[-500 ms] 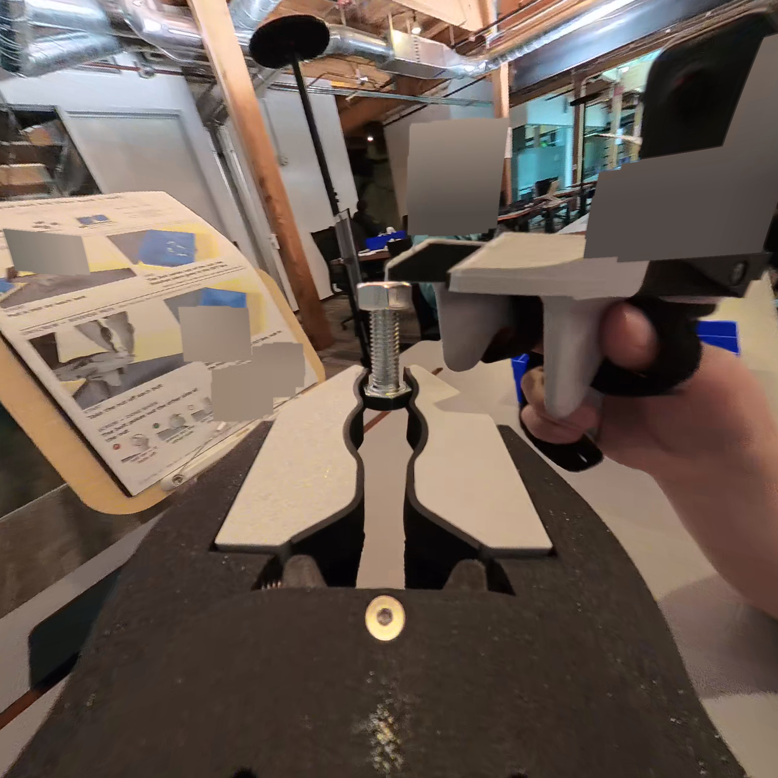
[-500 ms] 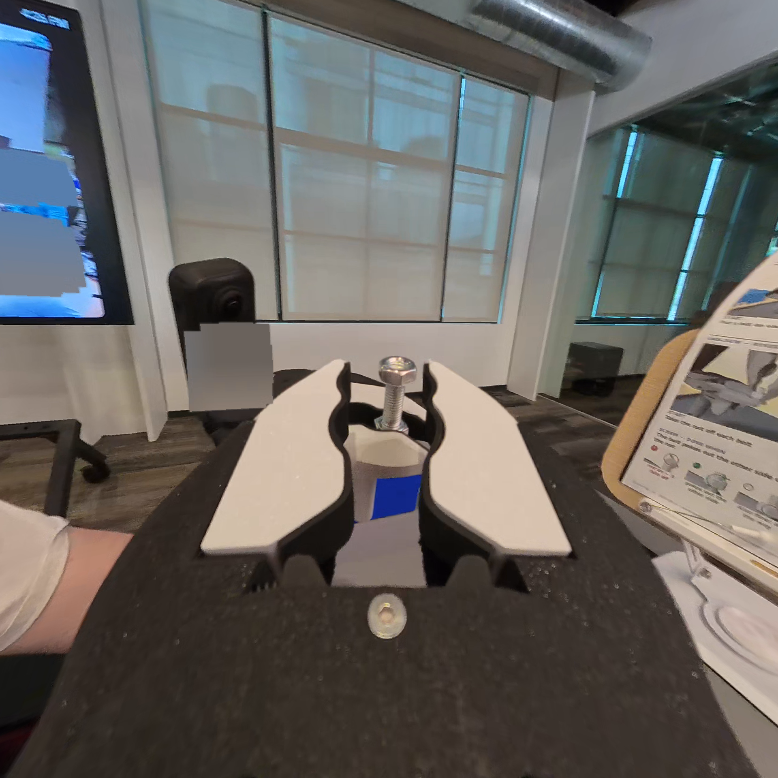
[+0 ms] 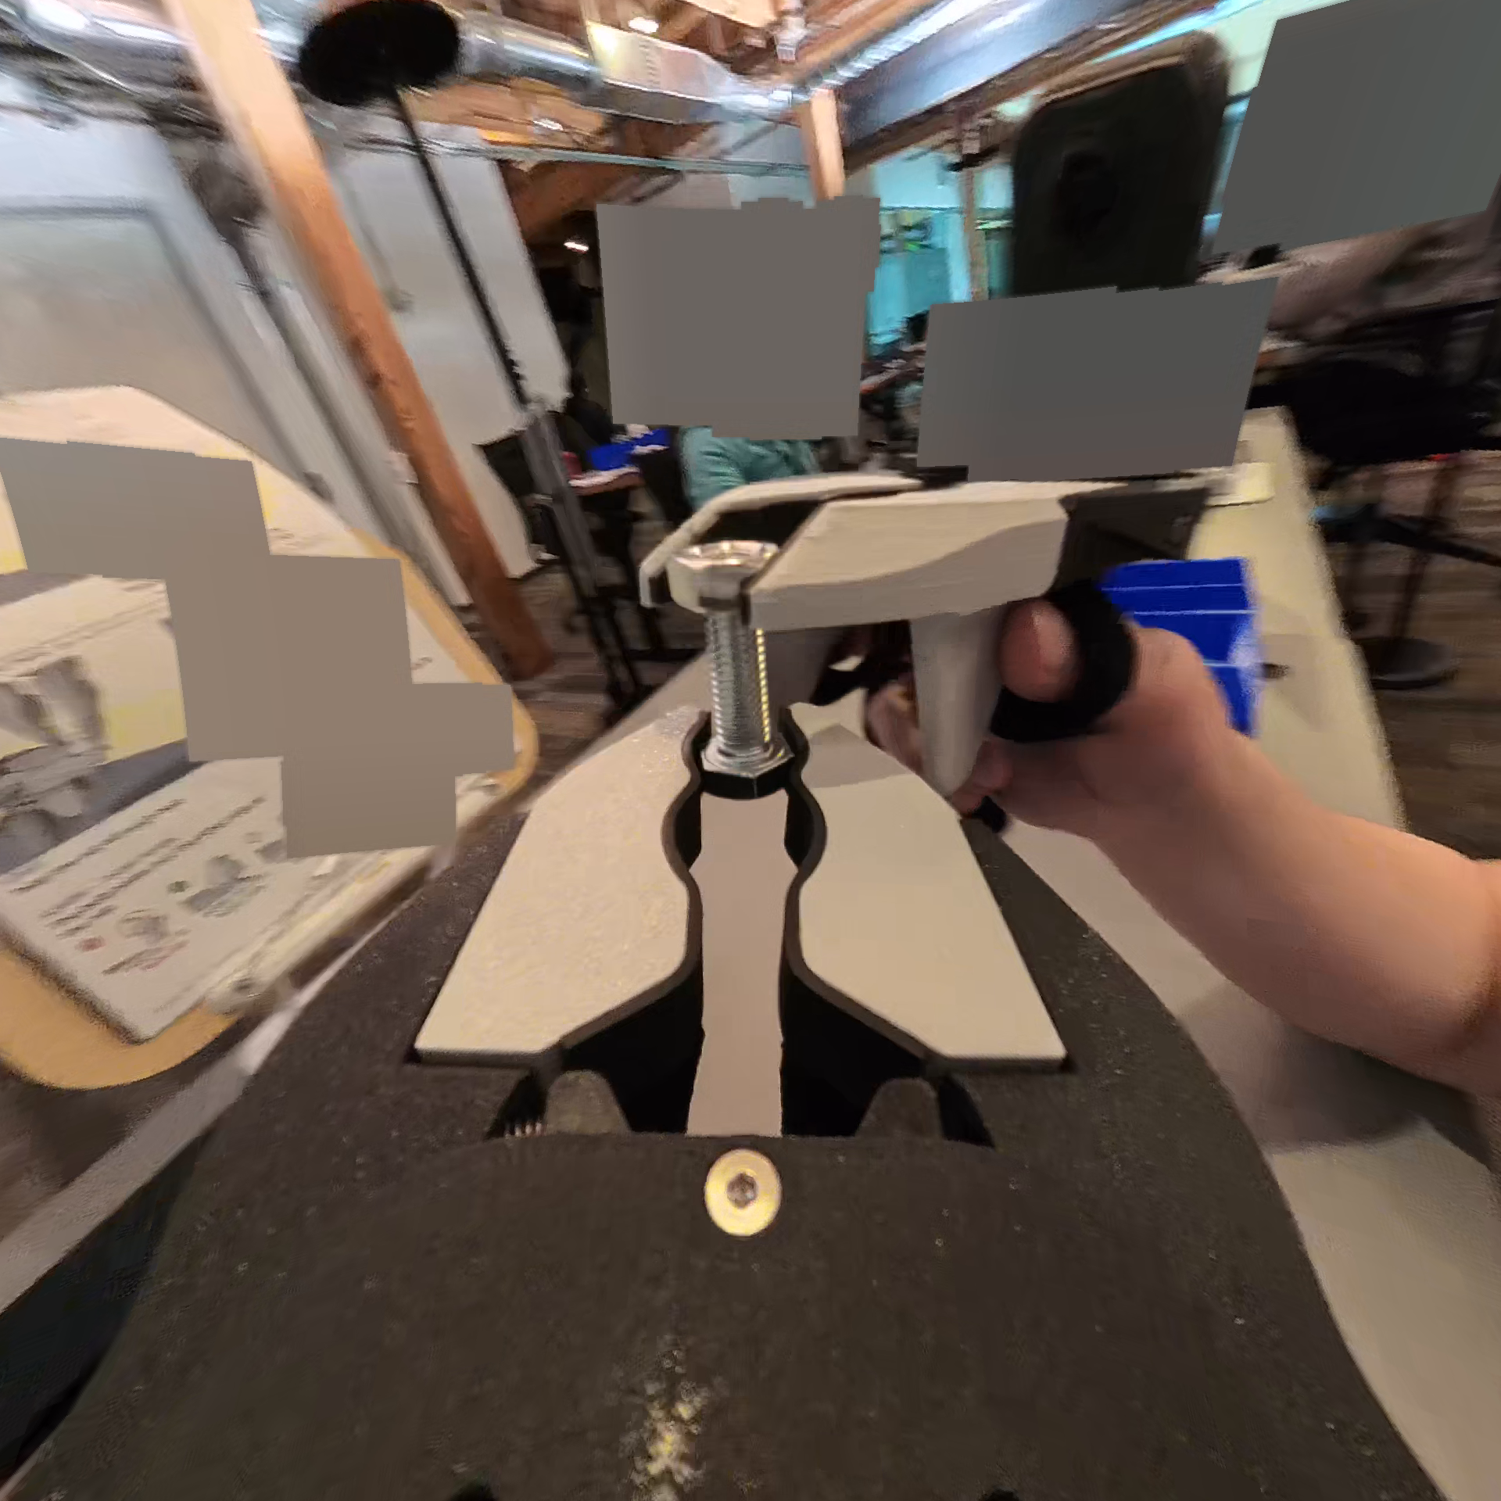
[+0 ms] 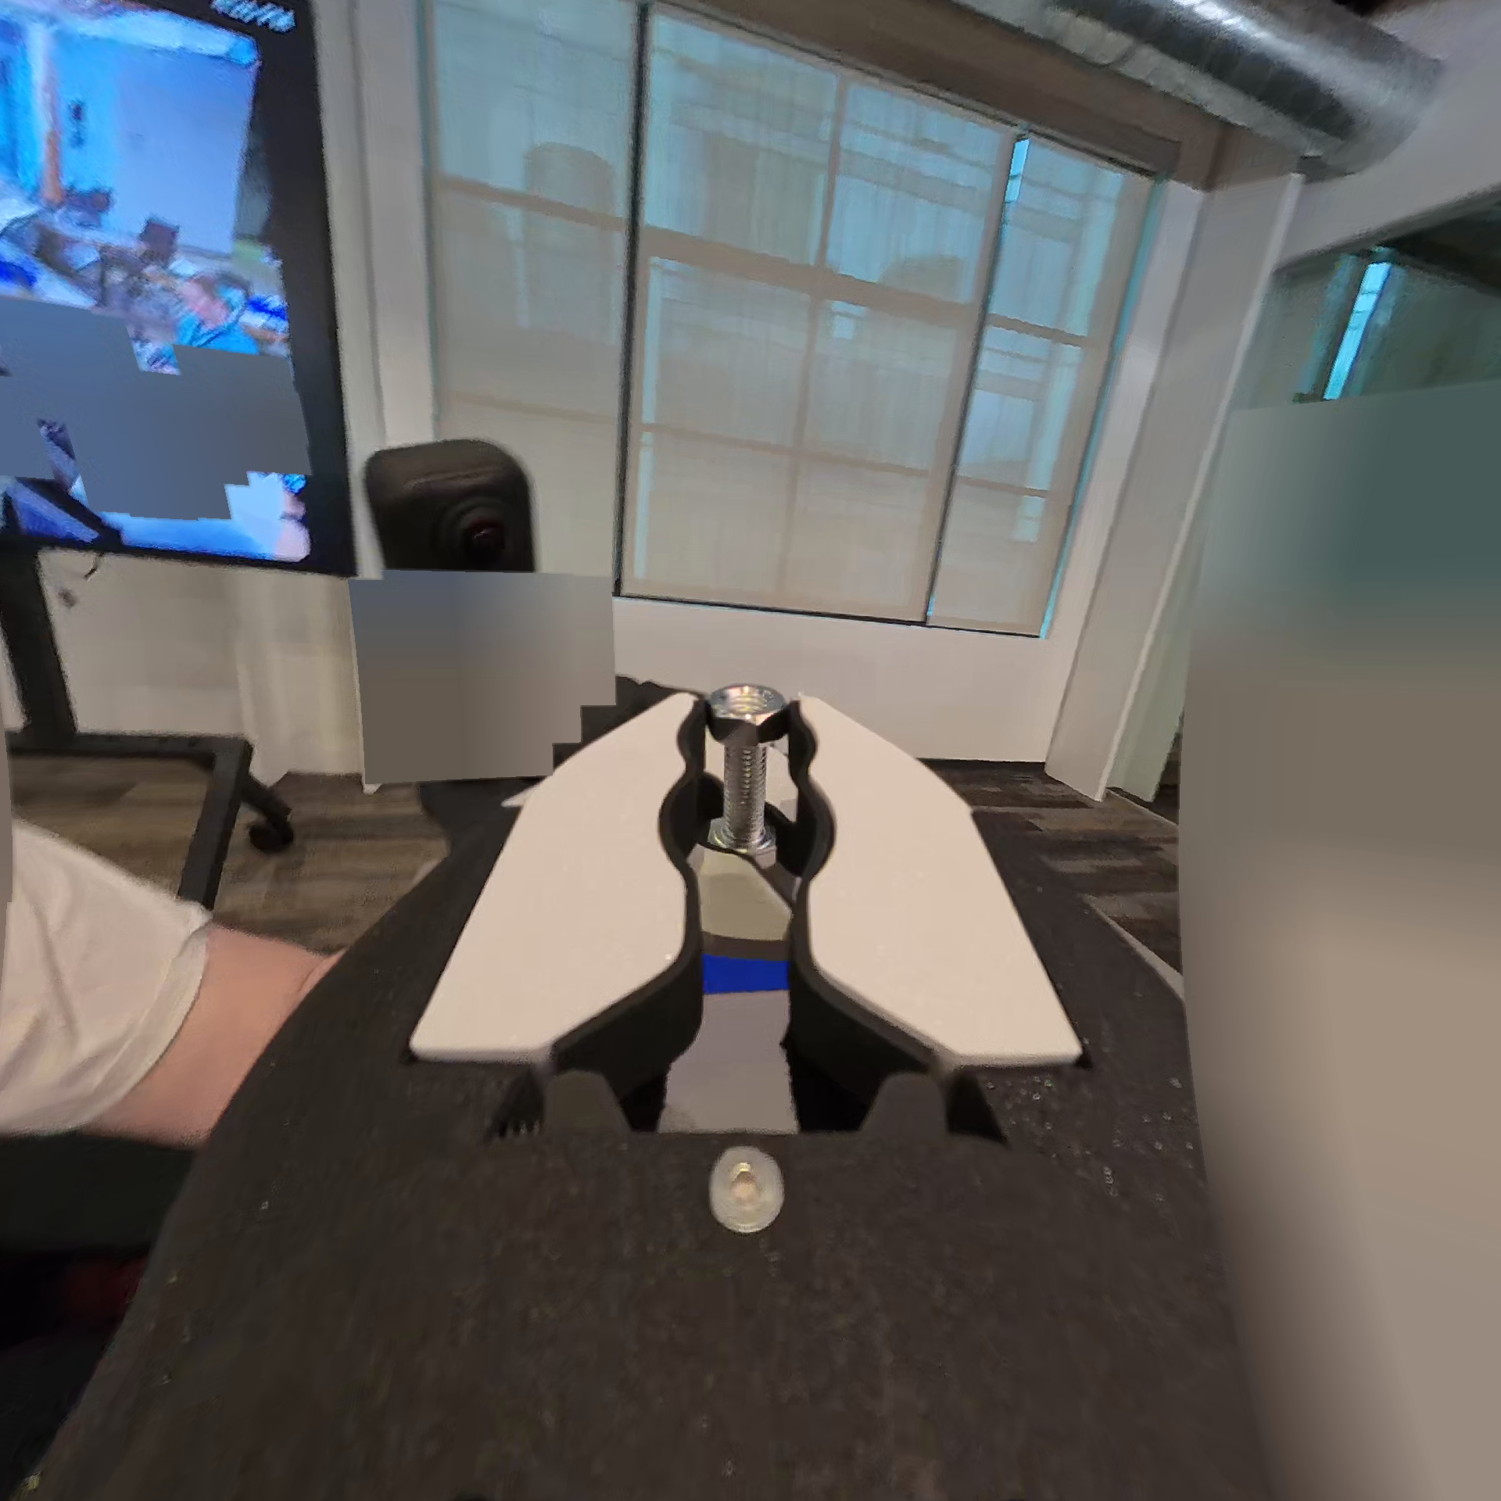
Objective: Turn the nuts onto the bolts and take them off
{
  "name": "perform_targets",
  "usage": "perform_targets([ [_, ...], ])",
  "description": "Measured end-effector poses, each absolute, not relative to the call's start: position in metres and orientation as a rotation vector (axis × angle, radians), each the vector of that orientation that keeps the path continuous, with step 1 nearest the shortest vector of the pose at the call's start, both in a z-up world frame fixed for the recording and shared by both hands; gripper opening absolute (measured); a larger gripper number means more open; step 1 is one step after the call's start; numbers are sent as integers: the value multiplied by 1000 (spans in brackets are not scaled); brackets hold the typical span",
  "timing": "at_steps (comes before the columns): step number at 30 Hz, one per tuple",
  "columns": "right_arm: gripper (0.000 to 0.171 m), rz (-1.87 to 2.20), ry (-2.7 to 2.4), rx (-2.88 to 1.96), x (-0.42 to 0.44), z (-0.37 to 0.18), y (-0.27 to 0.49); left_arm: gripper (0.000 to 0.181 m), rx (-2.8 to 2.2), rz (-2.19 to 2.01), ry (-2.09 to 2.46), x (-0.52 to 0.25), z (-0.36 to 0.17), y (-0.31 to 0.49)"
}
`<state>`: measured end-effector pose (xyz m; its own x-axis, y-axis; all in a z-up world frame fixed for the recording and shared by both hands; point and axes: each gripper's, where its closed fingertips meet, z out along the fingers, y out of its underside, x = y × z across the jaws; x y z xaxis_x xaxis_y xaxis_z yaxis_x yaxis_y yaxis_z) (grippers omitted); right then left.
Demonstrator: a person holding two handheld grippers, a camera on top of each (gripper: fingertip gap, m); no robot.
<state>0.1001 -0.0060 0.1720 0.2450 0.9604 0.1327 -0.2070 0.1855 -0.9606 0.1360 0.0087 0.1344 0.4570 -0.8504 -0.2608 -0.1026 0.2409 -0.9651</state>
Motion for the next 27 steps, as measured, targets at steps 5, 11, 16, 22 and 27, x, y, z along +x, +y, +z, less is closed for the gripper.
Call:
perform_targets([
  [5,18,1204,-1273,-862,104,165,-46,15,-1254,-1042,1293,142,123,-45],
  [11,18,1416,-1497,-635,117,153,-82,15,-1212,-1478,1529,146,113,-94],
  [16,18,1570,-1550,-466,124,148,-97,16,-1167,-1759,1623,146,110,-117],
  [22,18,1548,-1451,-543,123,152,-74,15,-1214,-1589,1494,151,112,-88],
  [27,18,1477,-1440,-579,121,151,-68,15,-1225,-1552,1481,149,112,-82],
])
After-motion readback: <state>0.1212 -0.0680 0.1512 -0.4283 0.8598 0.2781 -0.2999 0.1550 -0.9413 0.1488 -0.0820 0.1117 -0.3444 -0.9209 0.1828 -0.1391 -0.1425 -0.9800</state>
